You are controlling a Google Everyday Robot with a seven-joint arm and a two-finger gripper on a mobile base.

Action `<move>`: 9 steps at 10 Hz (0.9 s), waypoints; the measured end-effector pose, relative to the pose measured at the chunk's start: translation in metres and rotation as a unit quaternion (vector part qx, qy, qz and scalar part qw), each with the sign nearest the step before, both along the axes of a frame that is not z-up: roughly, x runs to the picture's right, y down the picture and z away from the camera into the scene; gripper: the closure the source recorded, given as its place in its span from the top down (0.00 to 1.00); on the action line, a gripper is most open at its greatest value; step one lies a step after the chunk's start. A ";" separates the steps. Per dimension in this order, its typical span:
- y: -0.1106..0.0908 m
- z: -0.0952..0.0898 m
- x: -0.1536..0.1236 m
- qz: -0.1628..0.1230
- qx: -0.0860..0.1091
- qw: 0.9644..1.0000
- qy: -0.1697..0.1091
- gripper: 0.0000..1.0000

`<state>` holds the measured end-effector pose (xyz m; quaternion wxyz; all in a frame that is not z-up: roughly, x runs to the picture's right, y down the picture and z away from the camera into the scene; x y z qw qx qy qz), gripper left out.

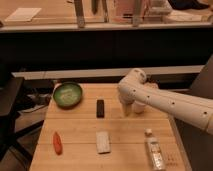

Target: Push the eraser across the table

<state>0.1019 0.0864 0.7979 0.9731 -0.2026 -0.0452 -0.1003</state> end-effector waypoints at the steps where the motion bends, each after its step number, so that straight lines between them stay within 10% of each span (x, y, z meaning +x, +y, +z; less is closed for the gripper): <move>1: 0.001 0.001 -0.001 -0.001 0.001 1.000 0.000 0.80; 9: 0.004 0.009 -0.012 -0.010 0.008 1.000 -0.007 0.60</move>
